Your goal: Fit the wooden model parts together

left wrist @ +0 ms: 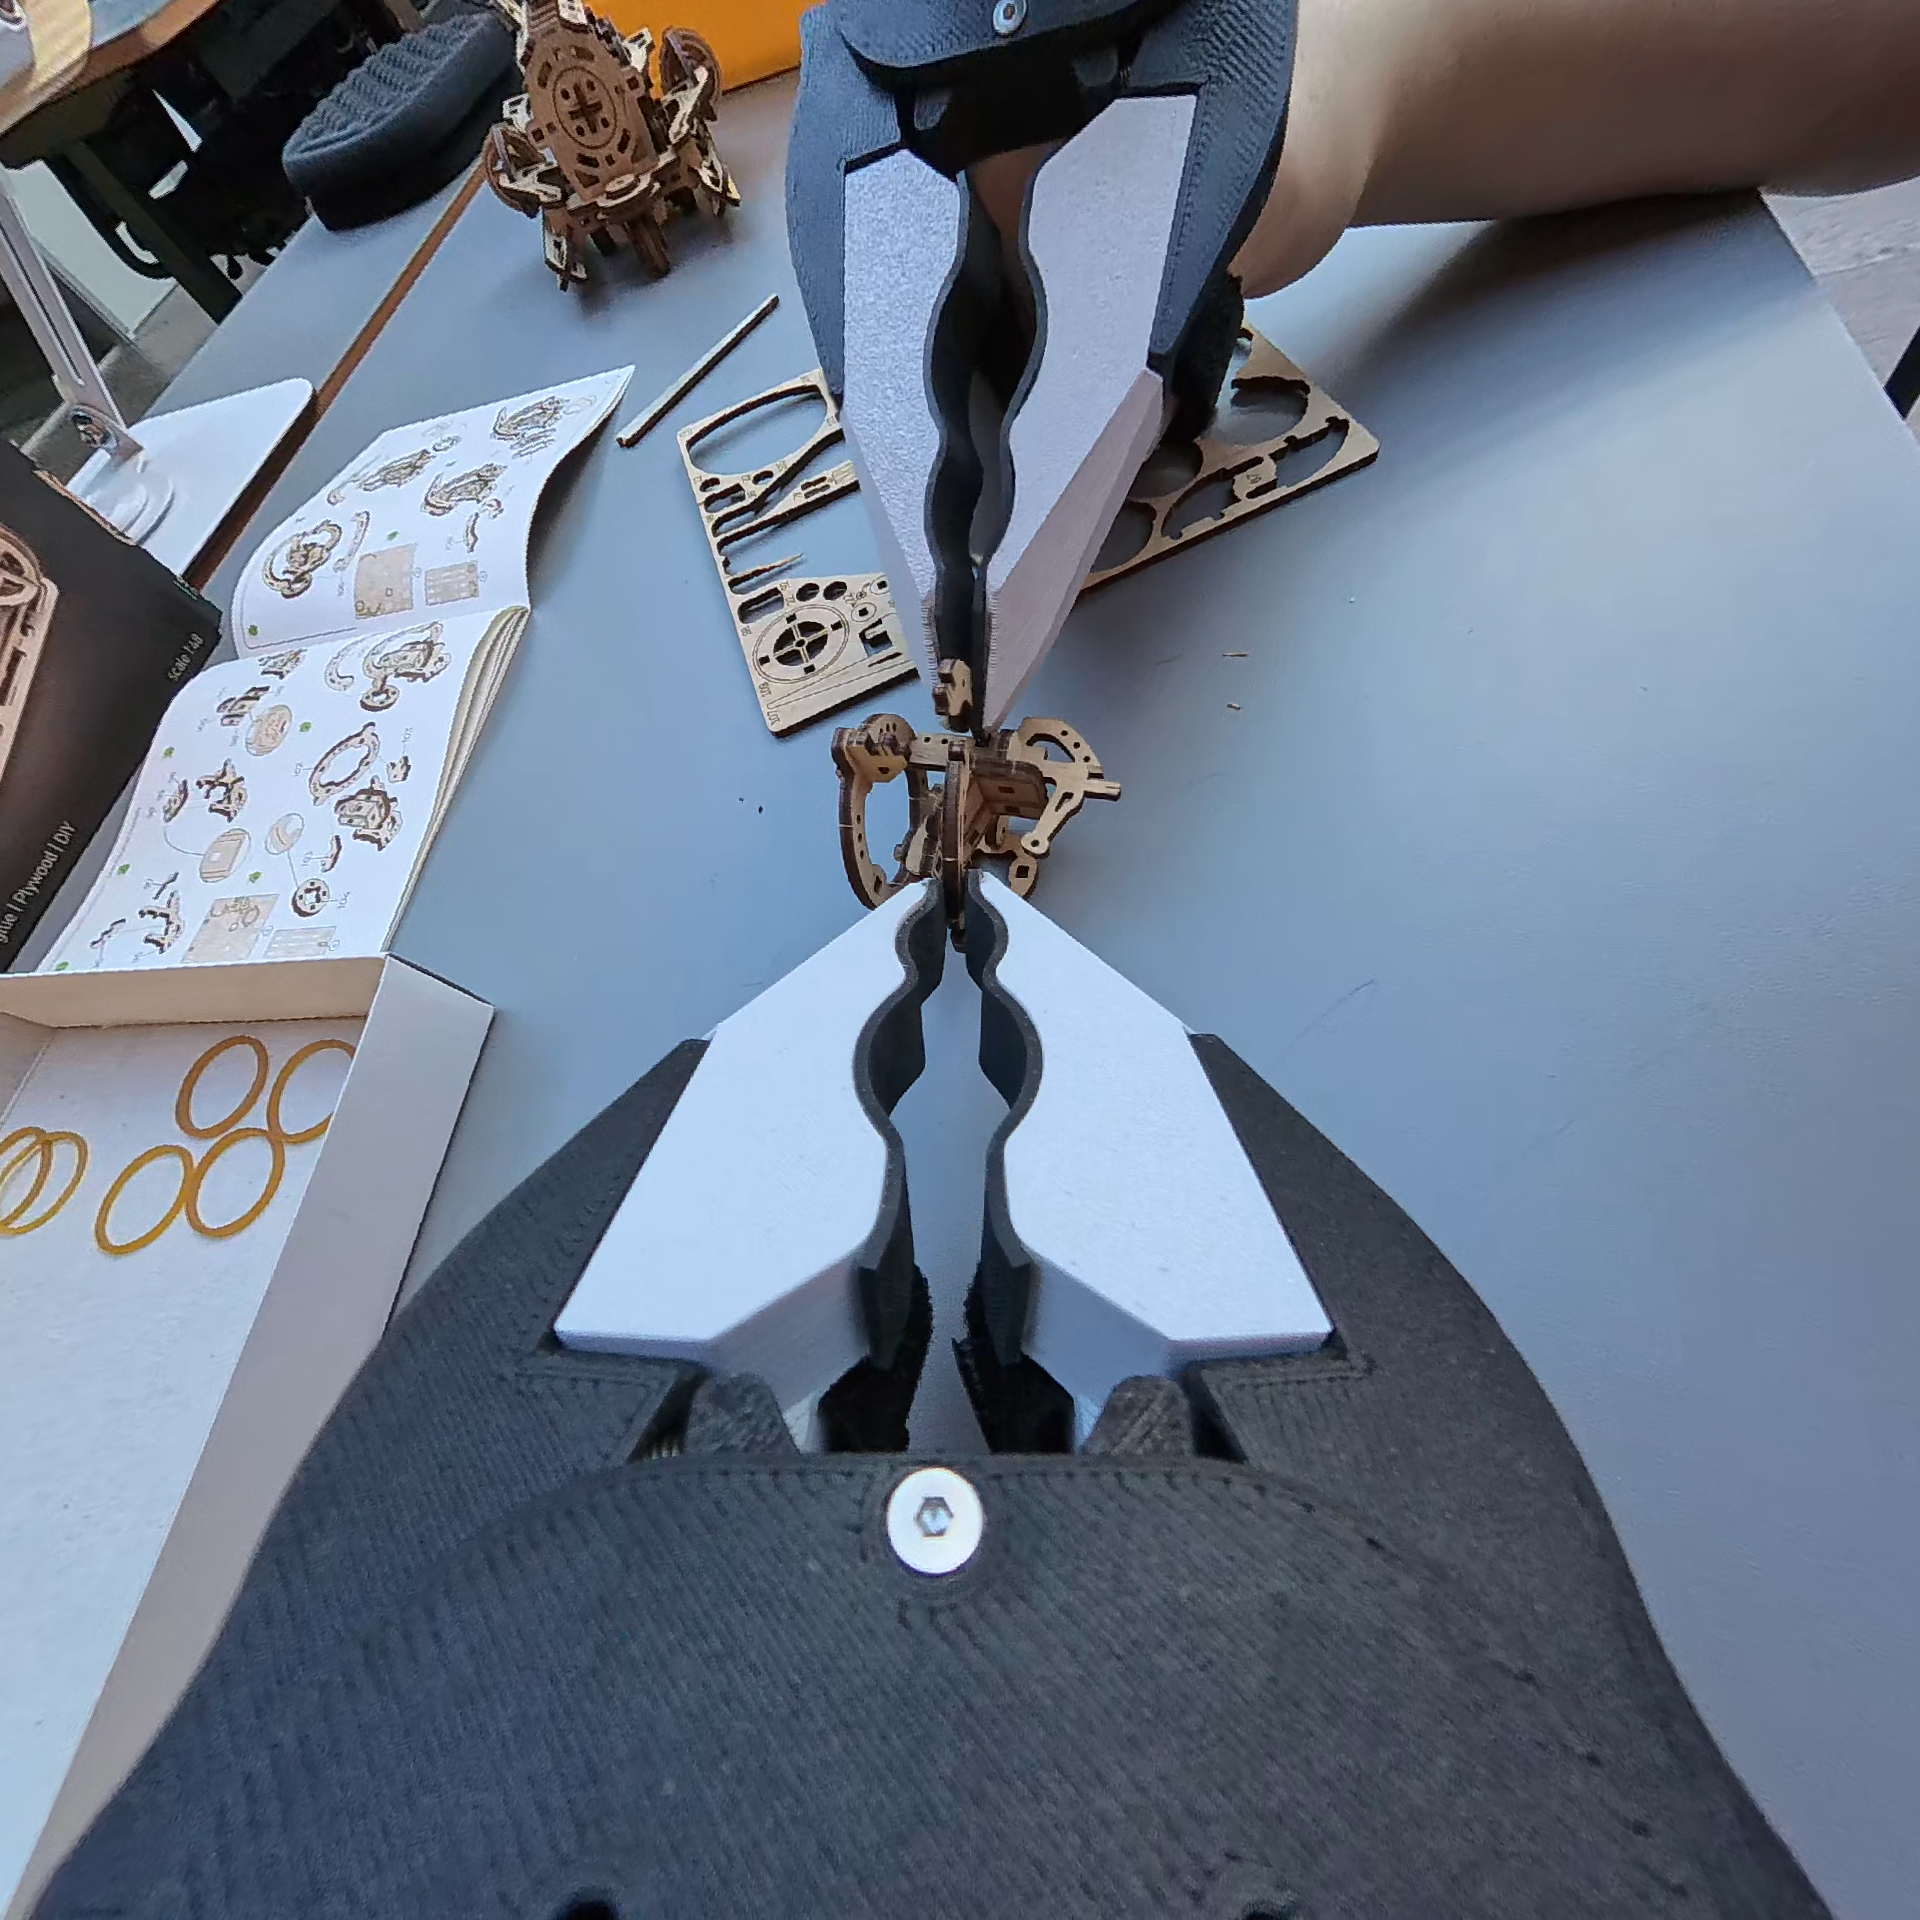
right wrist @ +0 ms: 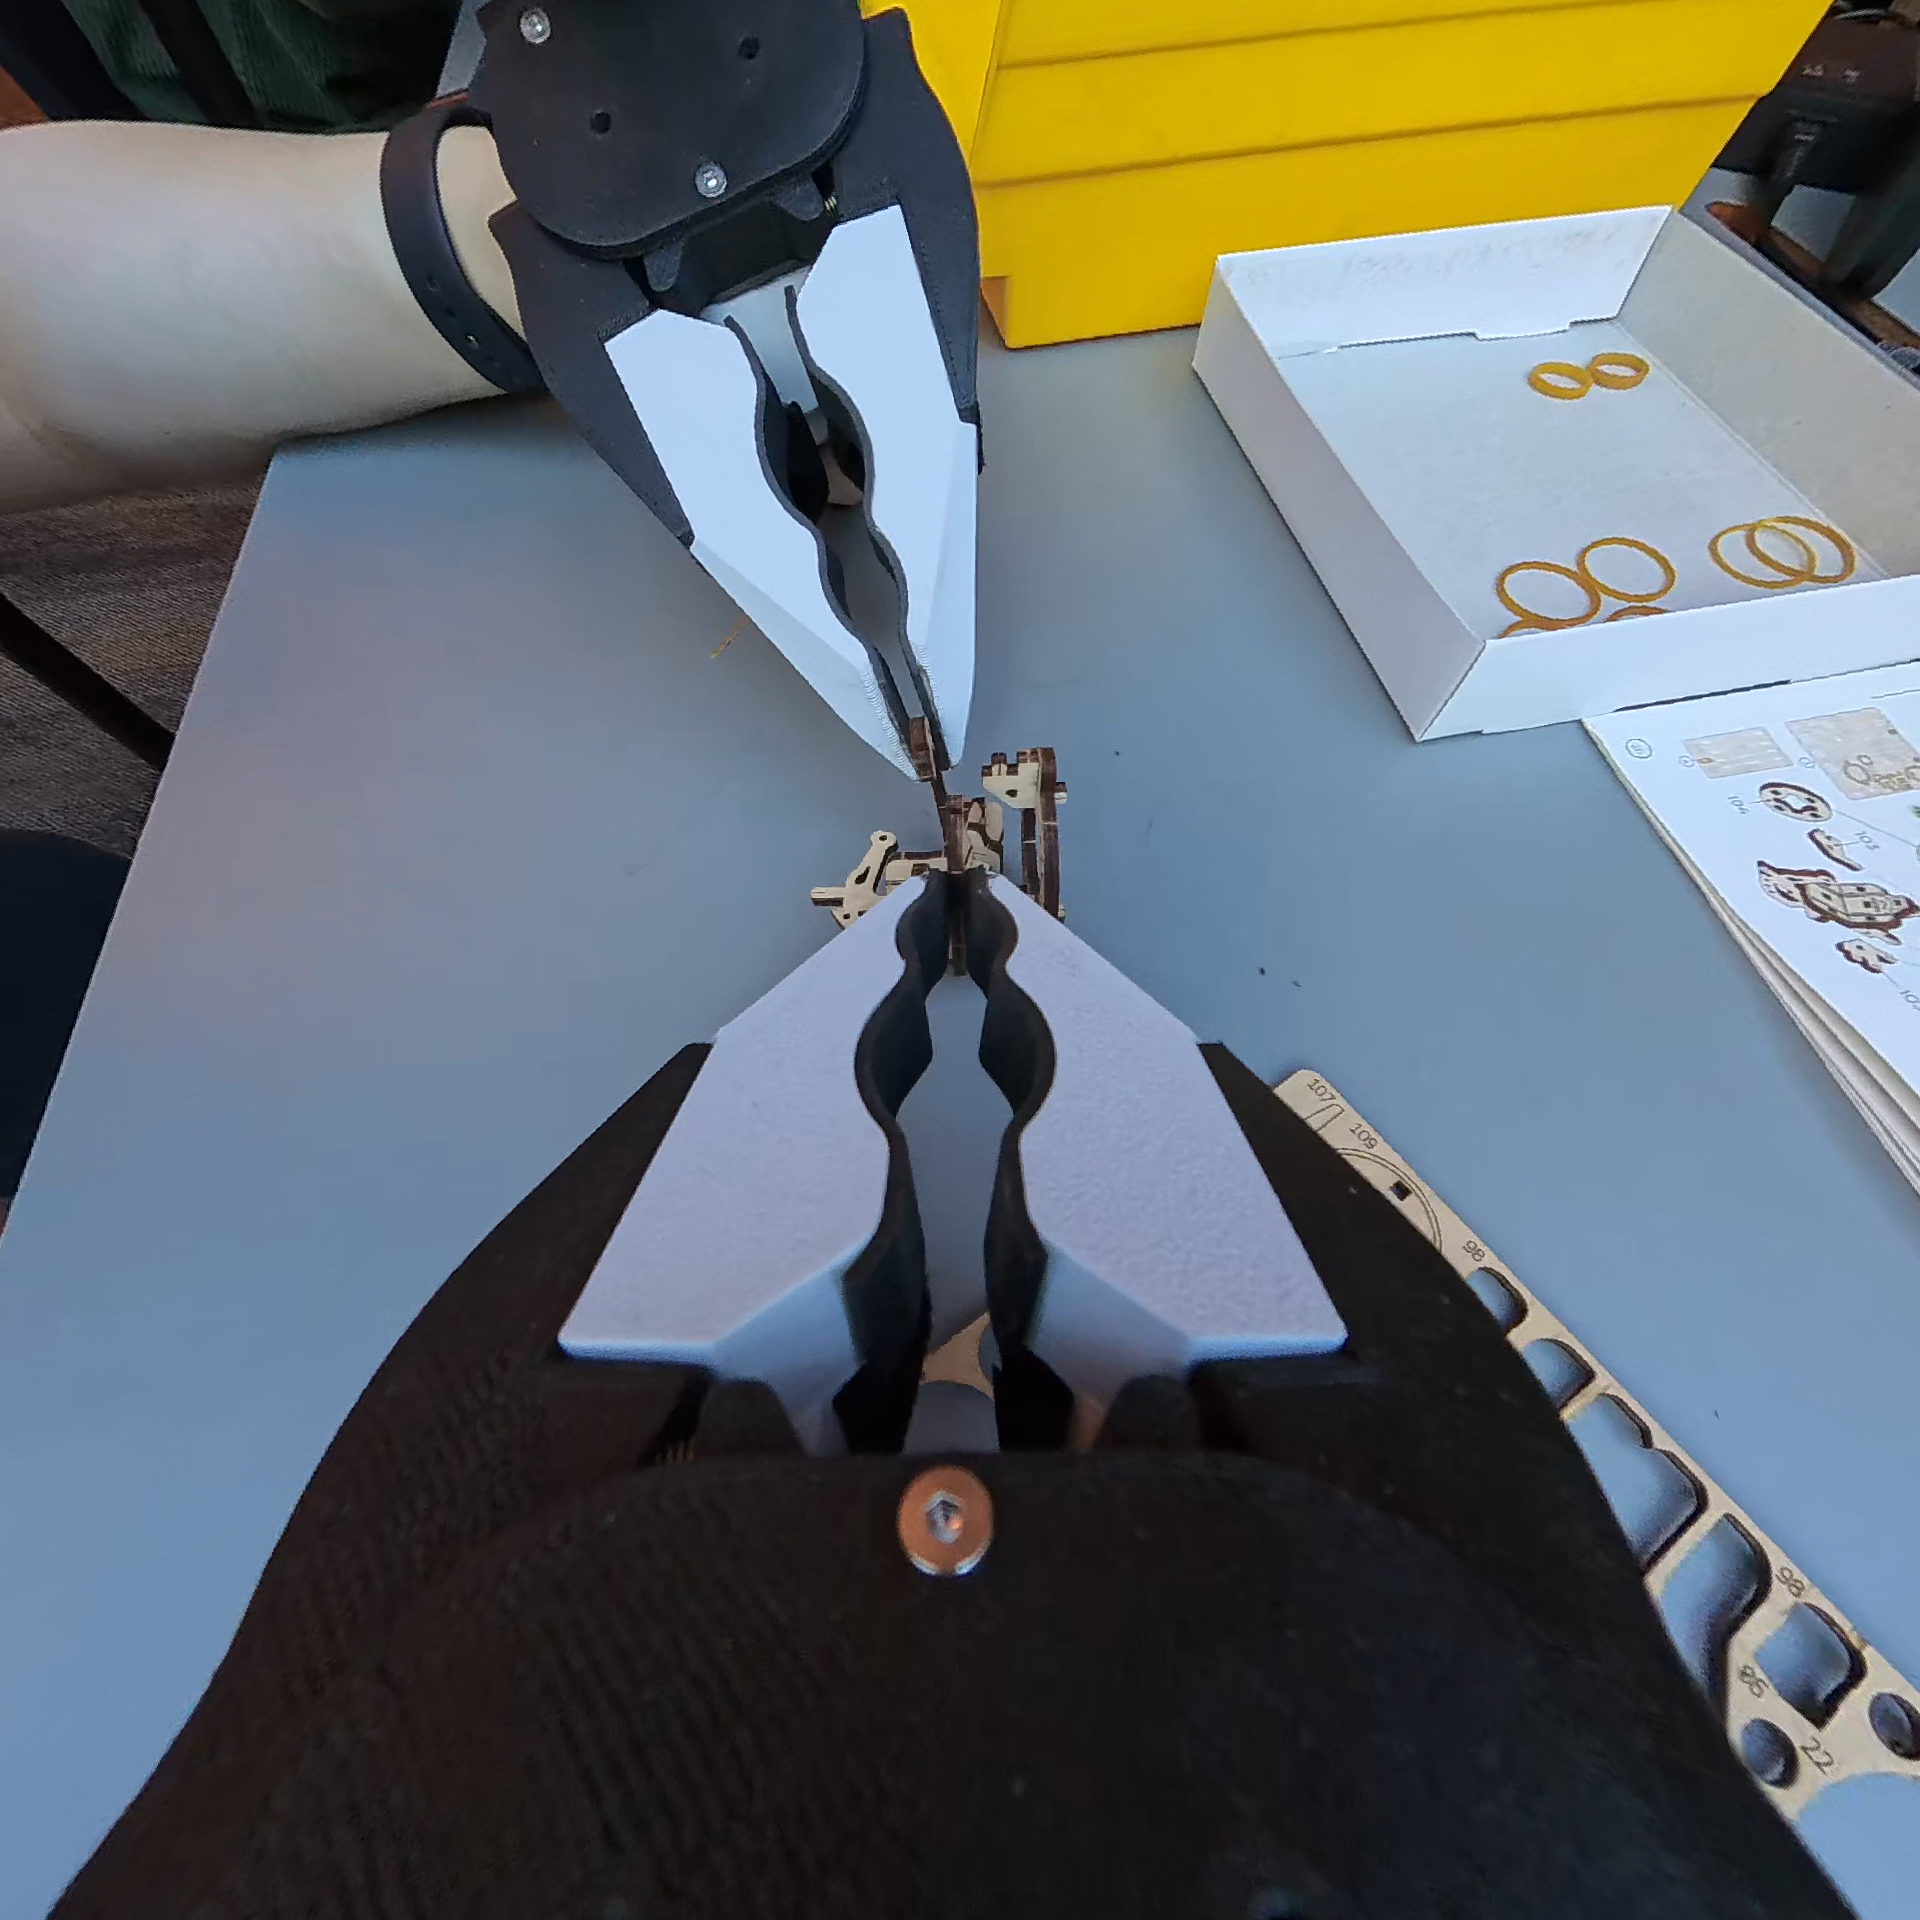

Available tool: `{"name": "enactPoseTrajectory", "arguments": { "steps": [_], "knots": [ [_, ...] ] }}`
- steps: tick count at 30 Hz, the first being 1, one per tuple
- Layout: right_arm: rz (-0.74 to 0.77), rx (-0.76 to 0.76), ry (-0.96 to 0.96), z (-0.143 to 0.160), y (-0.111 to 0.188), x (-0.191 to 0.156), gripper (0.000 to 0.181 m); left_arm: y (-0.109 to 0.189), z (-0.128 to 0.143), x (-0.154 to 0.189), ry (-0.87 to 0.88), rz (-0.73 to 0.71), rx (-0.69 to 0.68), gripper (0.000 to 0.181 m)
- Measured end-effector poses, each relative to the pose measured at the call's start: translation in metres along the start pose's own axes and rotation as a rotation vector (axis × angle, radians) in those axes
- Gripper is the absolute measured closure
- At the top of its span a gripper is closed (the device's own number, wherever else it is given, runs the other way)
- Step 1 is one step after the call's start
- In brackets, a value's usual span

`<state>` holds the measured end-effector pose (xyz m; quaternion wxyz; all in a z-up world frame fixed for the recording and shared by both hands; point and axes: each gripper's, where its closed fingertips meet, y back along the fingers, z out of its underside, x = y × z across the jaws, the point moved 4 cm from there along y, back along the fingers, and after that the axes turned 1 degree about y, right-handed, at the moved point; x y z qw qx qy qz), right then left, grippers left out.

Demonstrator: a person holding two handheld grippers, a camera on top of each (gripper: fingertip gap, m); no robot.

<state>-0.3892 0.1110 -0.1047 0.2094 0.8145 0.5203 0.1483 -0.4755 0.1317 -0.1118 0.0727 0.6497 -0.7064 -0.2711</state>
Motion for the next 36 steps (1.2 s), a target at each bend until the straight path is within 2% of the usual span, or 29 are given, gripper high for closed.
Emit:
{"name": "enactPoseTrajectory", "arguments": {
  "steps": [15, 18, 22, 24, 36],
  "knots": [
    [0.013, 0.019, 0.017, 0.0, 0.0, 0.002, 0.179, 0.0, 0.0, 0.001, -0.008, 0.002, -0.008, 0.18],
    [-0.037, 0.032, -0.021, 0.0, 0.001, 0.0, 0.178, 0.0, 0.0, 0.002, -0.024, -0.004, -0.017, 0.18],
    [-0.04, 0.087, -0.007, -0.008, 0.005, -0.002, 0.175, -0.009, 0.015, 0.006, -0.071, 0.004, -0.134, 0.18],
    [0.012, 0.068, 0.015, -0.006, 0.006, 0.003, 0.173, -0.01, 0.012, 0.006, -0.081, -0.008, -0.113, 0.181],
    [0.045, 0.034, 0.01, -0.002, 0.01, 0.011, 0.172, -0.001, 0.003, 0.002, -0.079, -0.034, -0.03, 0.181]
  ]
}}
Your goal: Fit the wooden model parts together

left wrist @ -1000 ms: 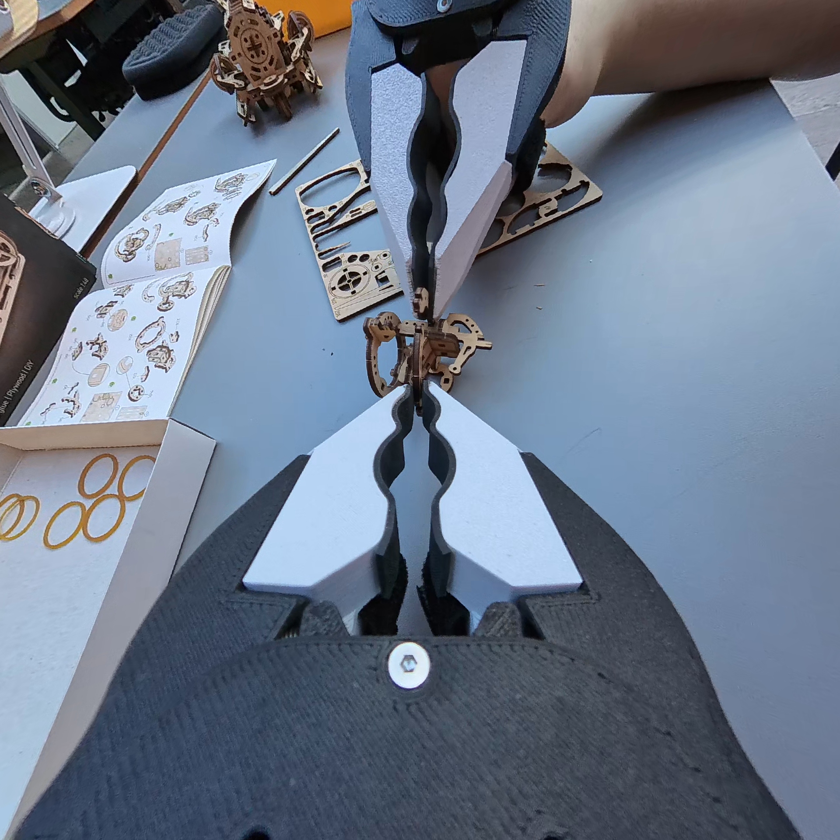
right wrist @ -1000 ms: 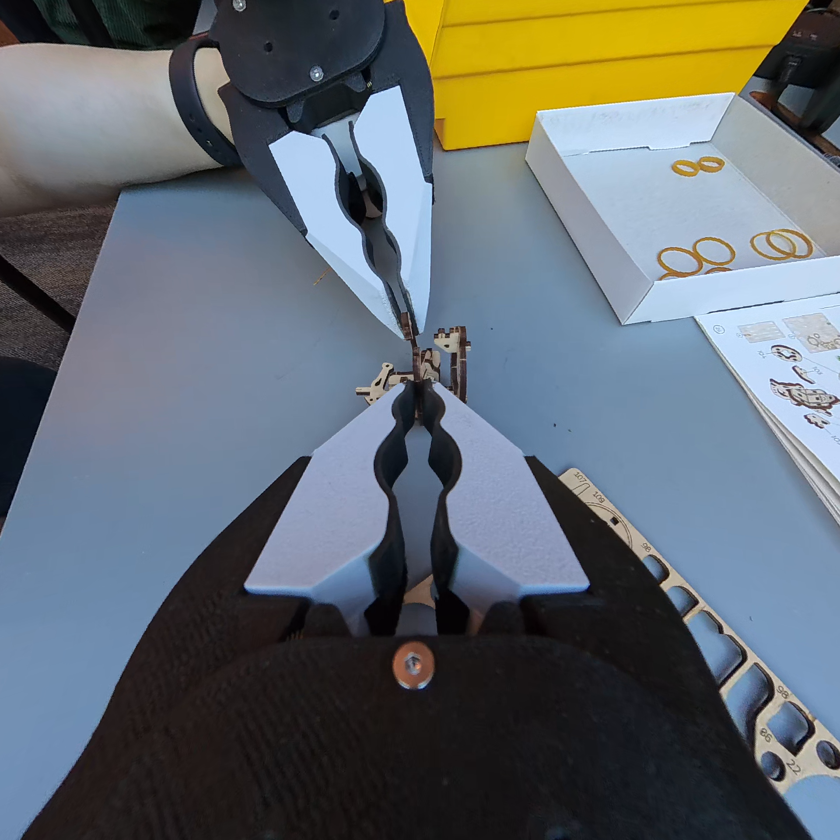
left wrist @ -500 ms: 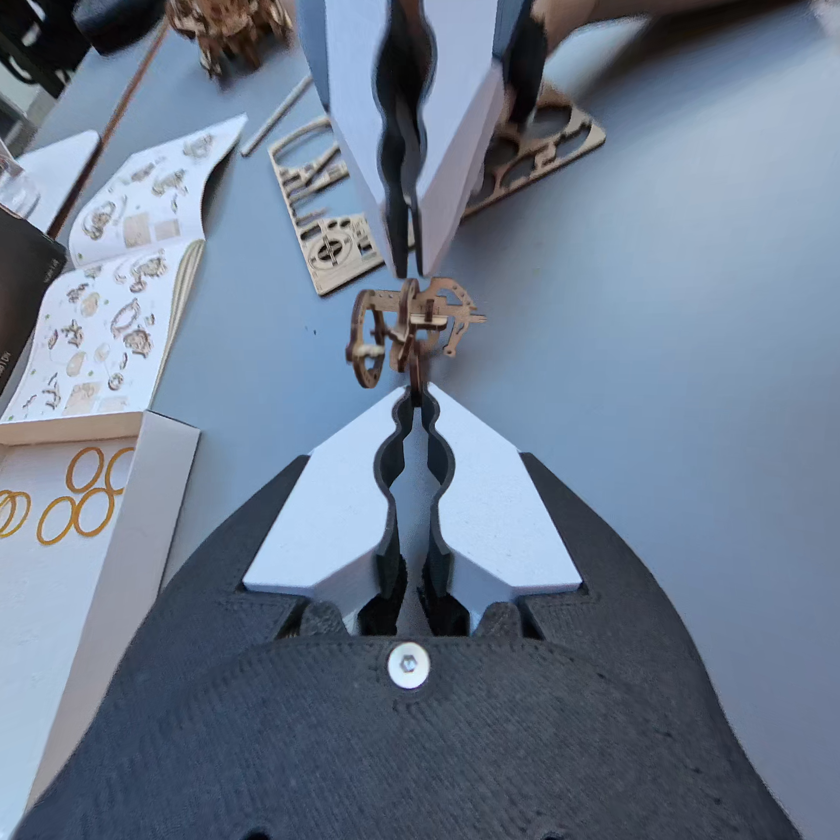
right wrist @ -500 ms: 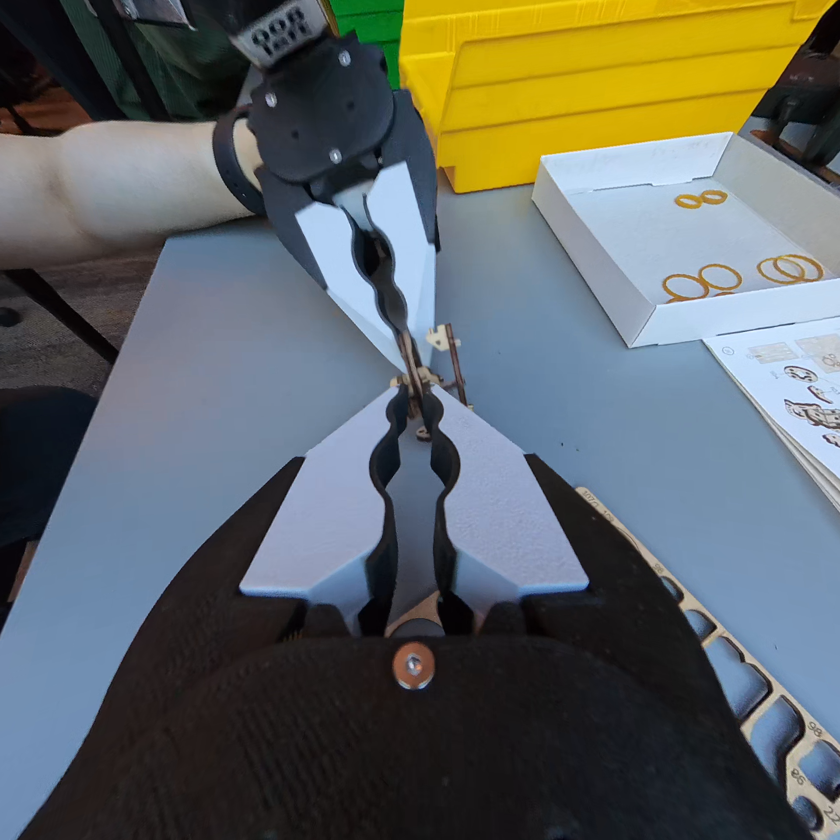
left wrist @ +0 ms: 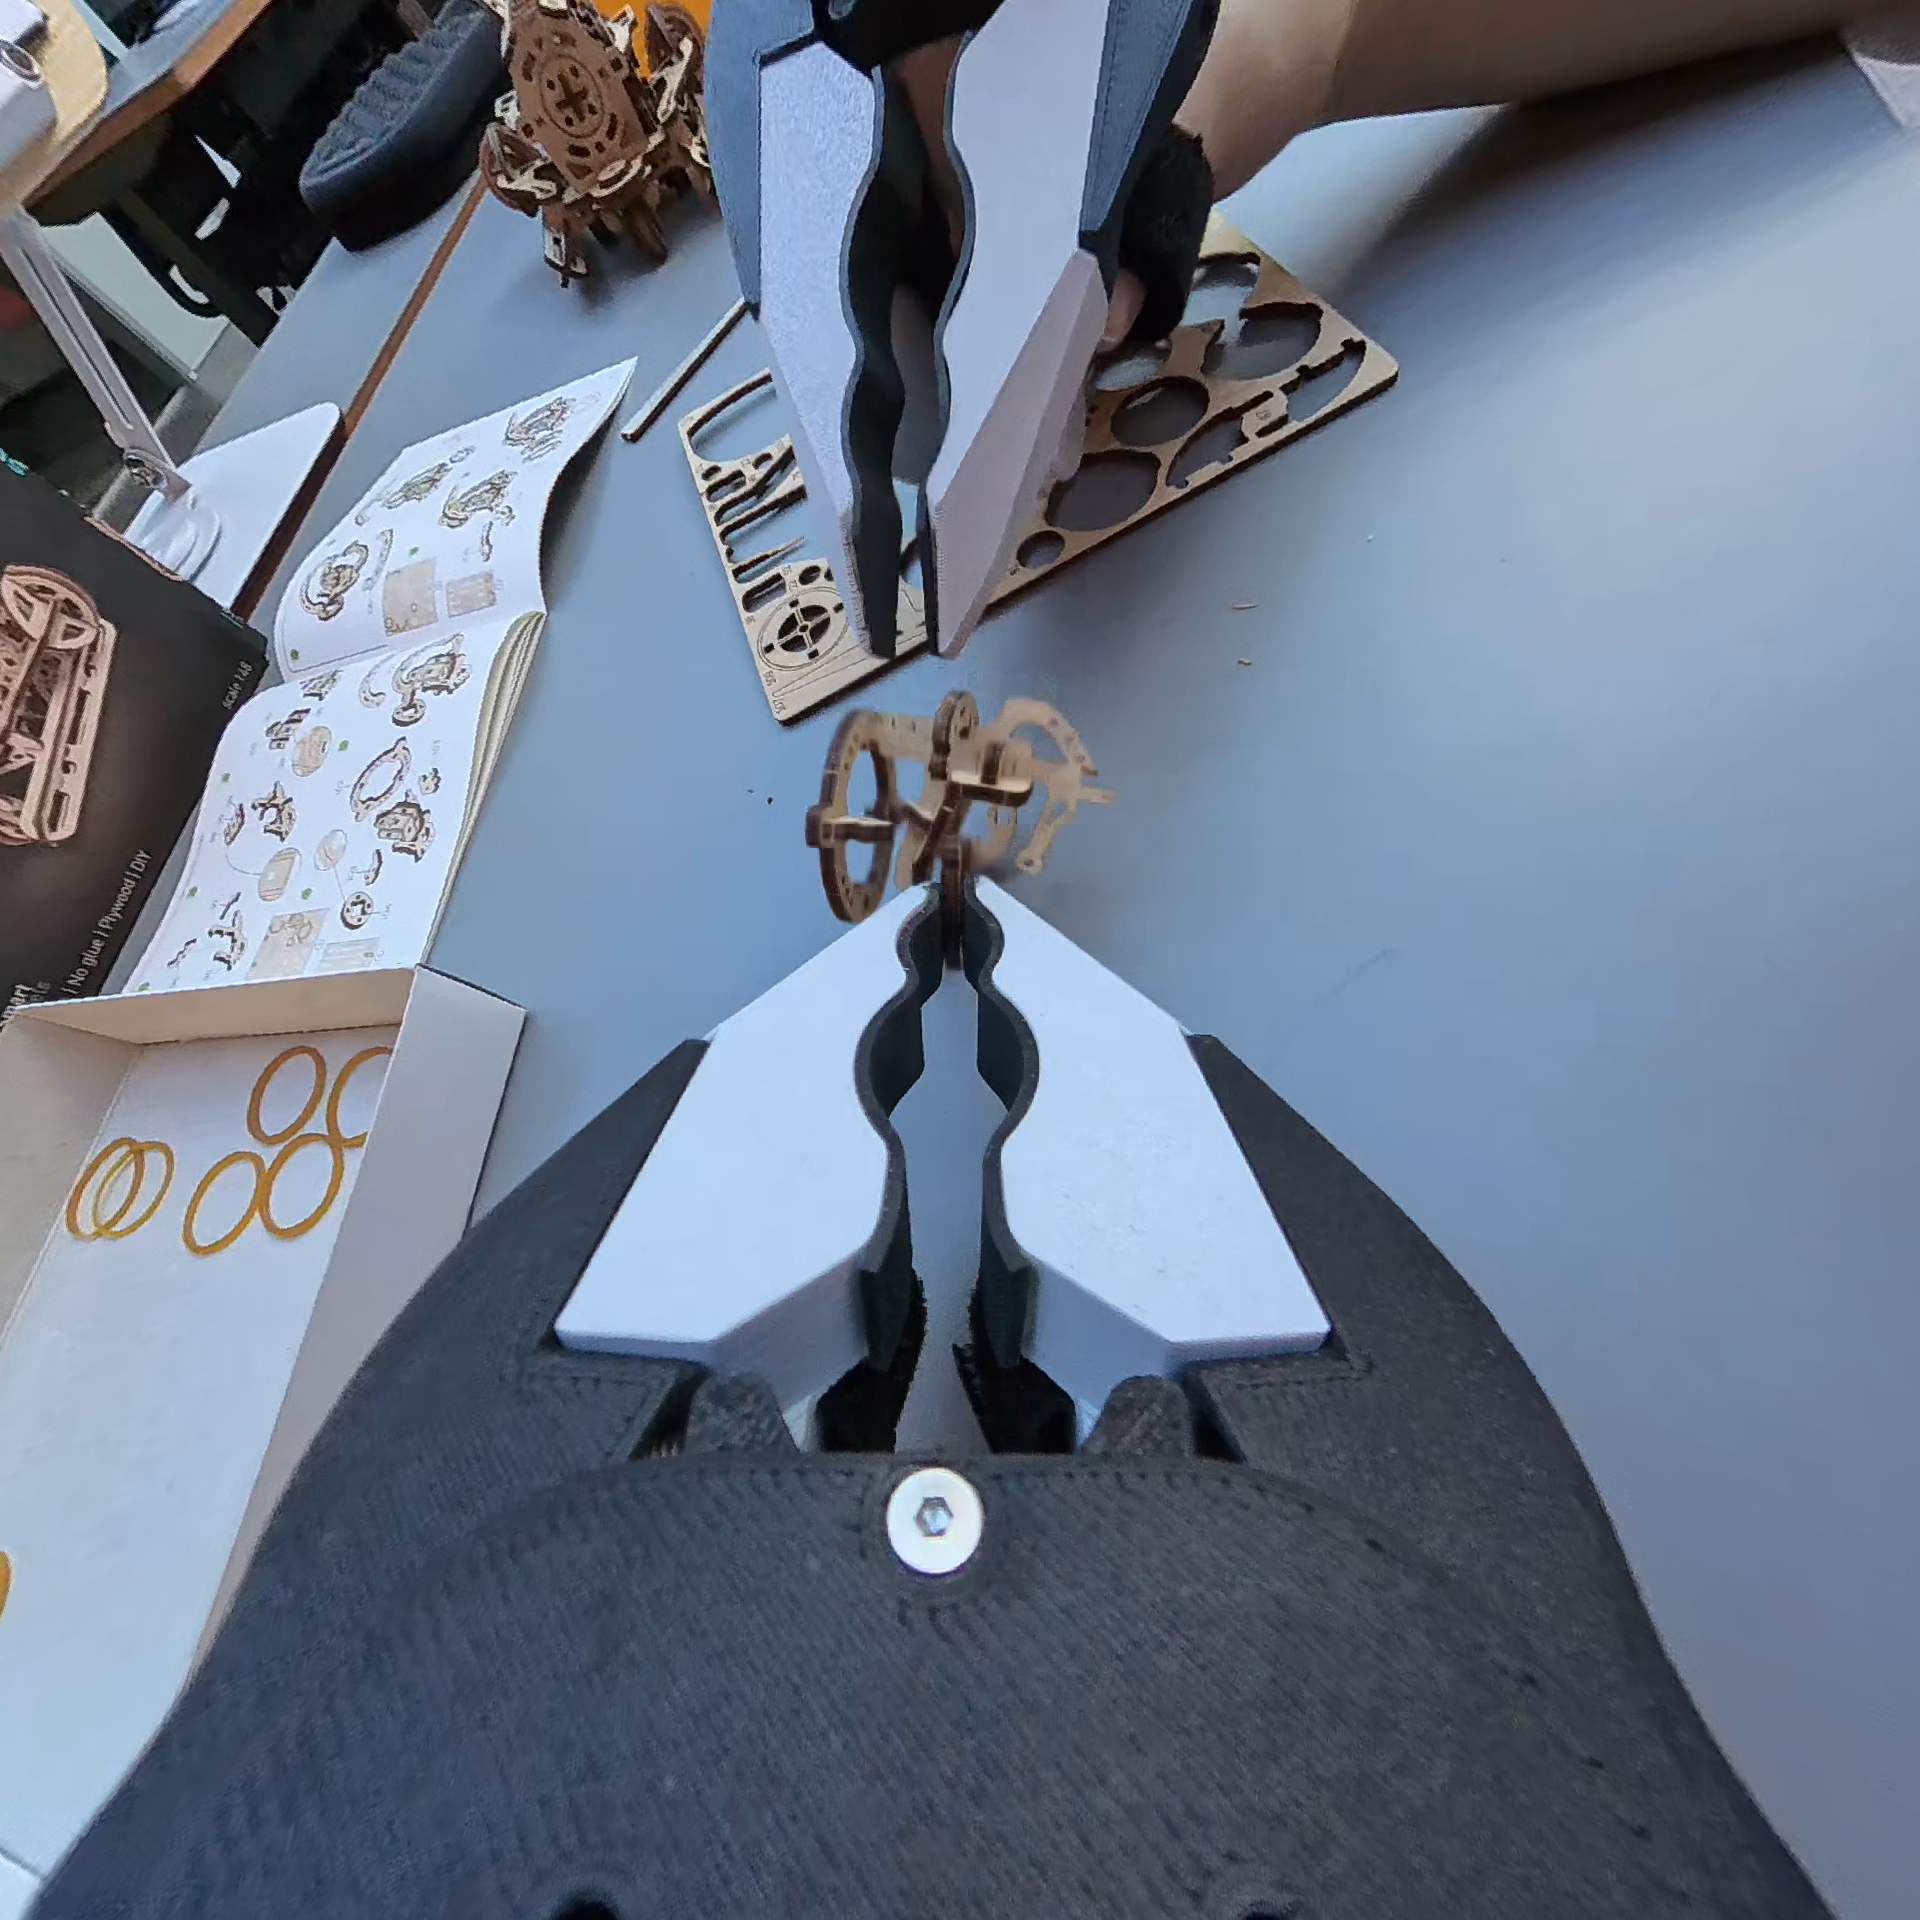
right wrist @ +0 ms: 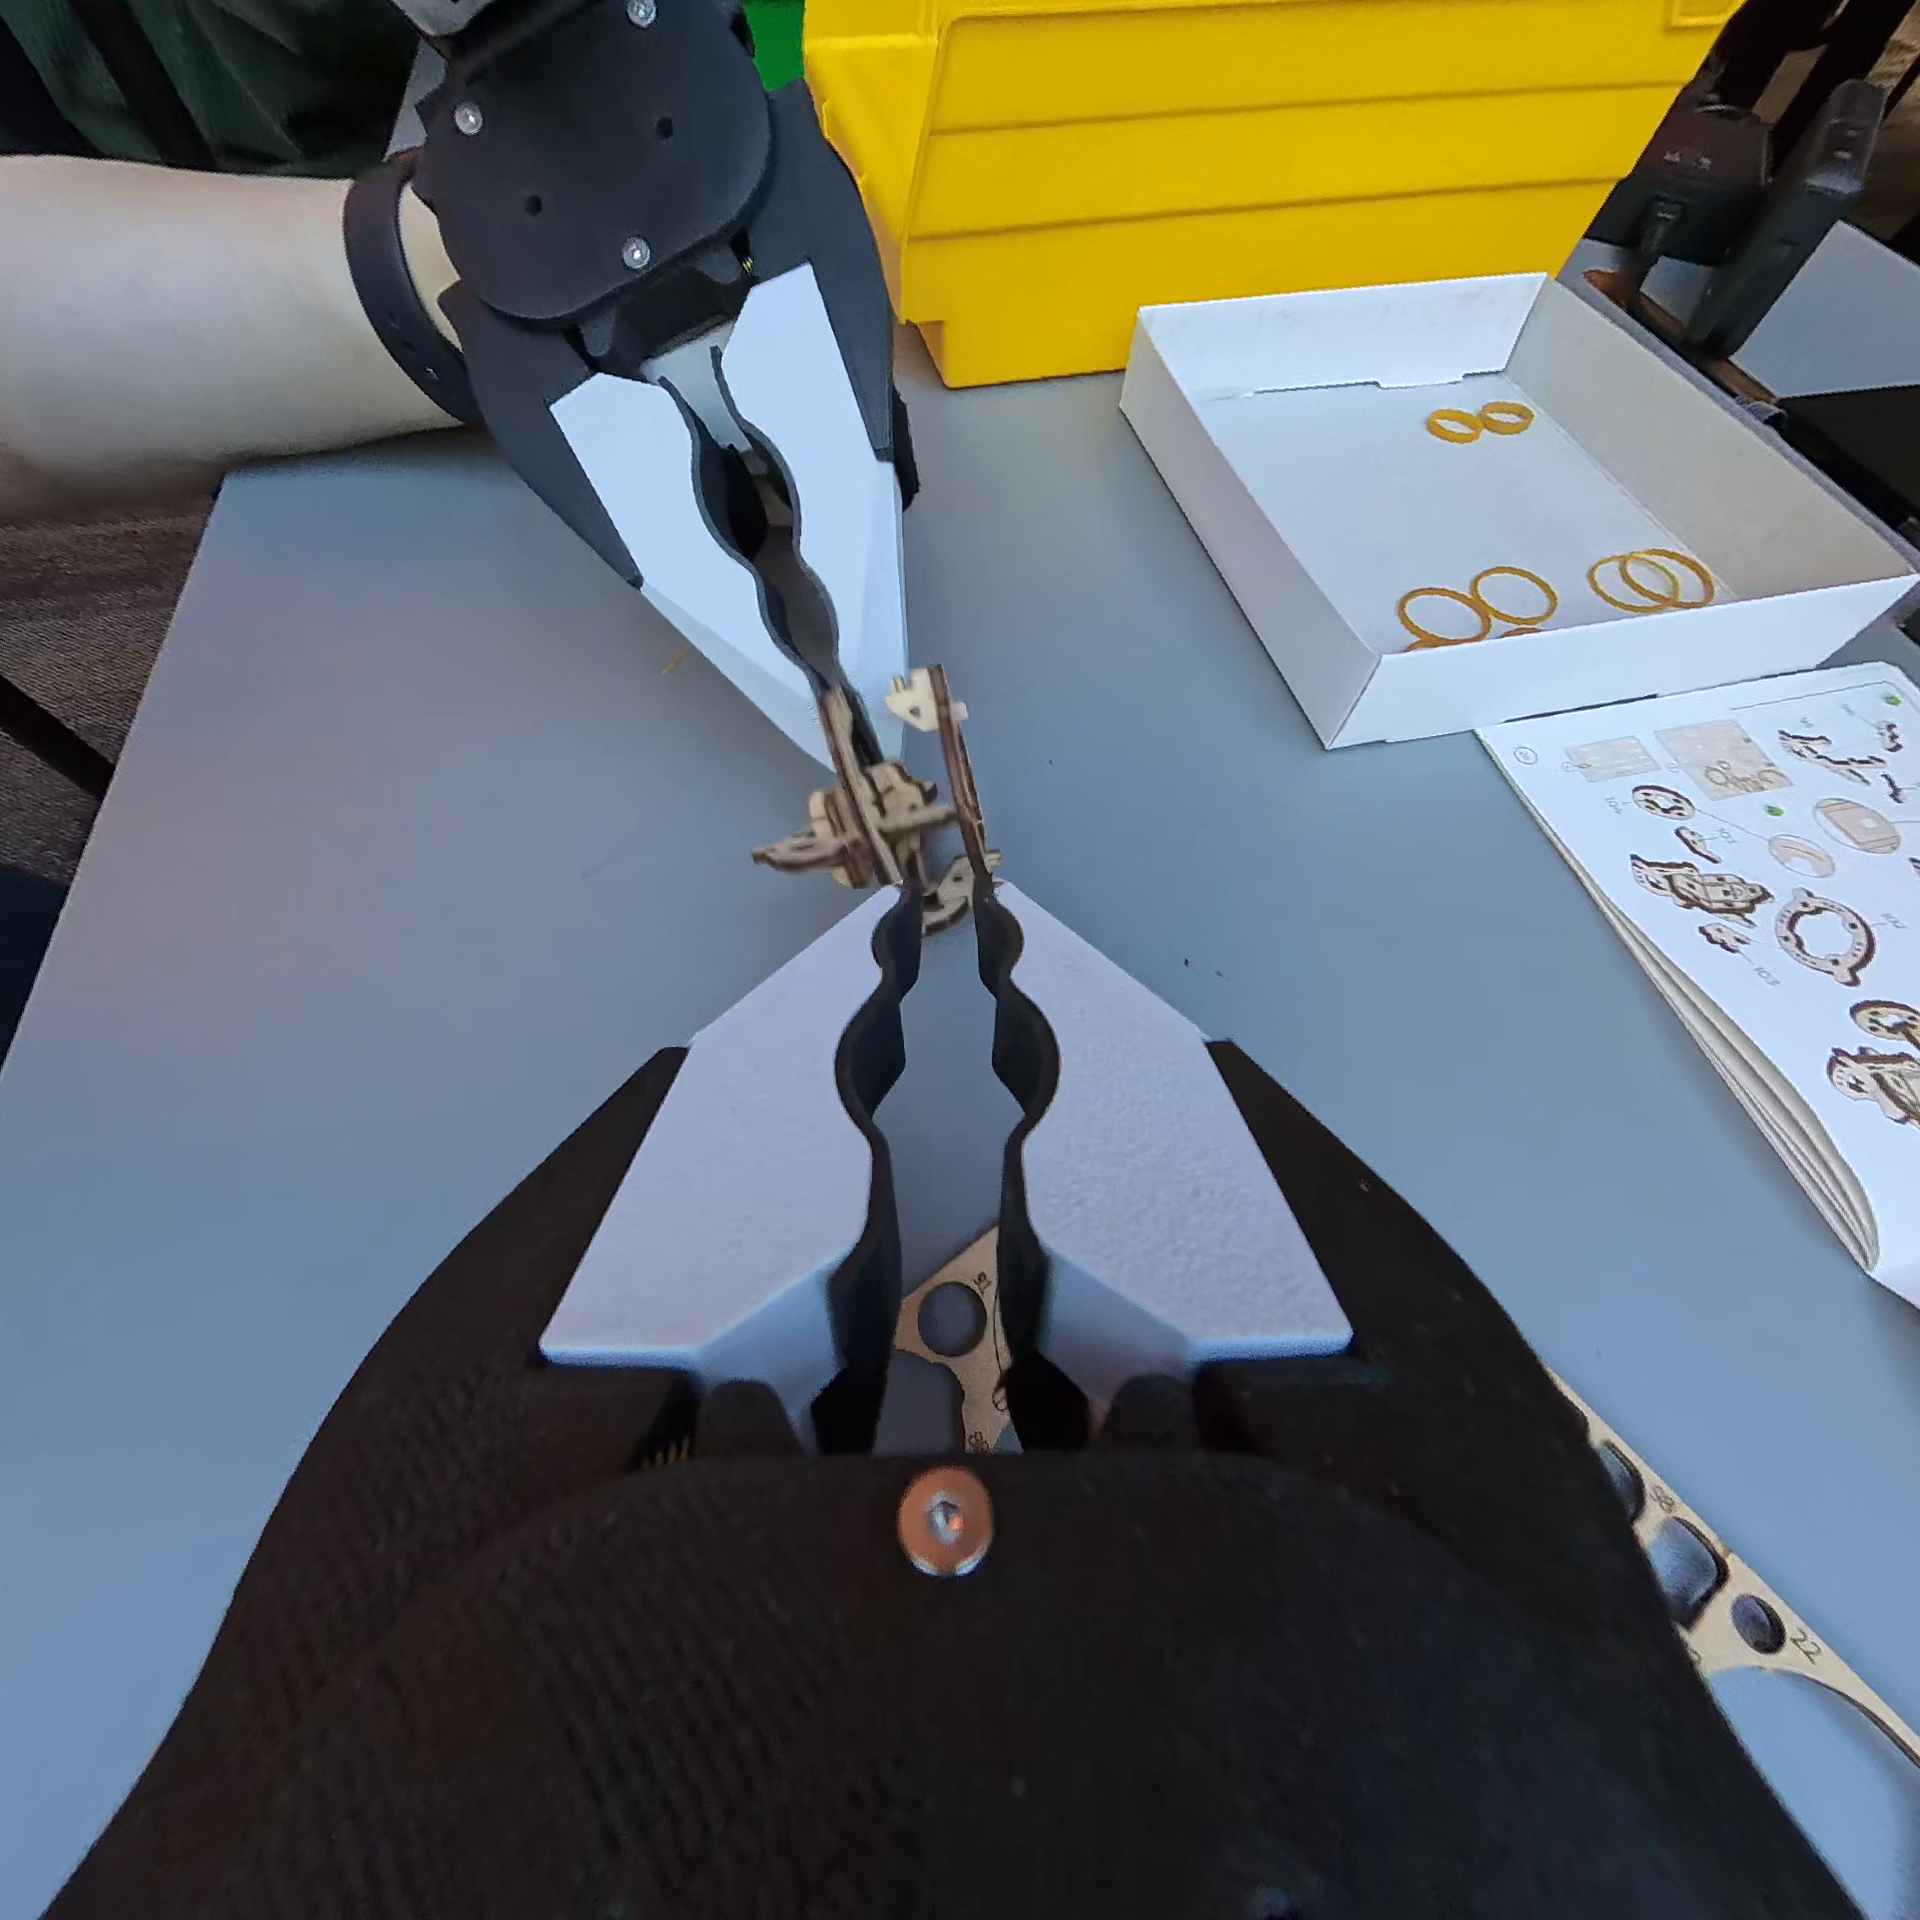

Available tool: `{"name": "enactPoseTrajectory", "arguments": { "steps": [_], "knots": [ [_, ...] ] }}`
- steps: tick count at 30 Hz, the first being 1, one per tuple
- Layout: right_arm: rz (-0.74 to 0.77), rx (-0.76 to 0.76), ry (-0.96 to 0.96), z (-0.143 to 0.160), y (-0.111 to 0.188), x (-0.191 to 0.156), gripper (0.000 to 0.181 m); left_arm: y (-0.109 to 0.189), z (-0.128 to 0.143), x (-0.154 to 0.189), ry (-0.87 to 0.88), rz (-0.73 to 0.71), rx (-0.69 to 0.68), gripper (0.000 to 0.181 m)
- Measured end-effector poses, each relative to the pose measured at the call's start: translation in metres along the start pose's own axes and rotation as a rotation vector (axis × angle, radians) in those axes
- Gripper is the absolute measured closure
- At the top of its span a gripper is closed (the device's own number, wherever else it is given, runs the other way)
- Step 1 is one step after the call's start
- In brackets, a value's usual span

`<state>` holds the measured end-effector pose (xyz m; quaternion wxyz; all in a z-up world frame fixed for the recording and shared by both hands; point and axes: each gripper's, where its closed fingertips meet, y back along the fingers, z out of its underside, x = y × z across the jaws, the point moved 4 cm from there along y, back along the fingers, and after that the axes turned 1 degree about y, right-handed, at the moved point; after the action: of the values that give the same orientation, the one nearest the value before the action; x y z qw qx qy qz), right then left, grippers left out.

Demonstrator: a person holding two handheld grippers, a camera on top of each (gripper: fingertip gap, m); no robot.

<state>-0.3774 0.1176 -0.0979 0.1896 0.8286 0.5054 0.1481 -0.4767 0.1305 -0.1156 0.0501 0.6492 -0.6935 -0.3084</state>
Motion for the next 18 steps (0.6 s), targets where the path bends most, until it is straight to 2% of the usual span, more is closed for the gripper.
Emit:
{"name": "enactPoseTrajectory", "arguments": {
  "steps": [6, 11, 18],
  "knots": [
    [-0.009, -0.013, 0.0, 0.001, 0.001, -0.001, 0.173, 0.003, -0.004, -0.002, 0.006, -0.01, 0.027, 0.181],
    [-0.026, 0.062, 0.027, -0.011, -0.002, -0.008, 0.168, 0.003, -0.005, -0.004, 0.012, -0.022, 0.042, 0.181],
    [-0.032, 0.022, 0.043, -0.004, -0.01, -0.01, 0.167, 0.005, -0.007, -0.004, 0.067, 0.009, 0.07, 0.181]
  ]
}}
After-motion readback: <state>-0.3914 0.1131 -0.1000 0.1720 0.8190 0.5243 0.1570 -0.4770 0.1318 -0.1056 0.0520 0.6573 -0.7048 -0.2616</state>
